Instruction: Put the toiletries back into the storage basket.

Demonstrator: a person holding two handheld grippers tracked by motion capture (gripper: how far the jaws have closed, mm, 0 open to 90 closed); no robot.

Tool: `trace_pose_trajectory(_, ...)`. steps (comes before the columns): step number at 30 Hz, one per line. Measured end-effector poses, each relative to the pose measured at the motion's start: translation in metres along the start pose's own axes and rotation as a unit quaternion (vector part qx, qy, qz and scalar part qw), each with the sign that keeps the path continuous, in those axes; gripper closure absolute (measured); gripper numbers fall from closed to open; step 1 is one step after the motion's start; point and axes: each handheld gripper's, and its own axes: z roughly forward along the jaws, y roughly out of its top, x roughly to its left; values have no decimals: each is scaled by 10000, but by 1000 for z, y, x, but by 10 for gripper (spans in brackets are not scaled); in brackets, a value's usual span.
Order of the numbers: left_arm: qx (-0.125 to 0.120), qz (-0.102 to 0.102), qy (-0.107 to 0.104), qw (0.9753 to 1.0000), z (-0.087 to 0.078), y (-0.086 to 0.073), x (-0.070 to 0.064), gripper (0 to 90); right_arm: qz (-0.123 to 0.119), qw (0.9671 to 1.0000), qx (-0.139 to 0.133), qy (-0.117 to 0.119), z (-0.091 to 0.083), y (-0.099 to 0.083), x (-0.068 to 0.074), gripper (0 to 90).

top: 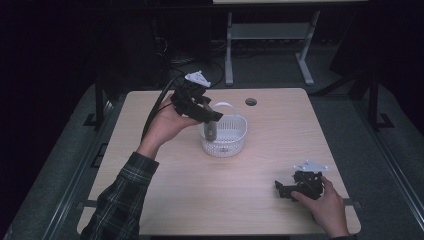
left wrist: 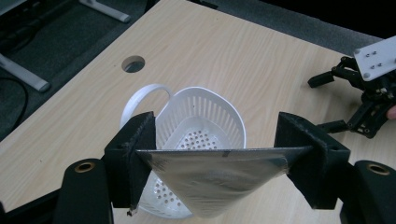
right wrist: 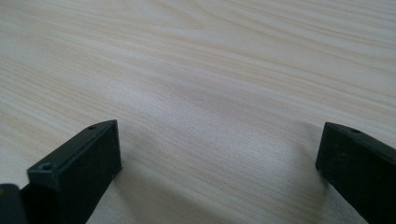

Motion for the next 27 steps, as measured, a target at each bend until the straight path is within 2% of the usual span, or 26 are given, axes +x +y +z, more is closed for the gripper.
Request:
trace_pose_trajectory(10,-7,-45,103,9999,7,1,5,293,5,10000,-2,-3,0,0,0,0)
trace_pose_trajectory(16,82,-42,184,9998,12,0,8,292,0,10000,3,0,0,0,0,0)
trace_pose_trajectory(27,31,-191,272,9994,23,-7,15,292,-3,10000,4,-2,0,0,0,0)
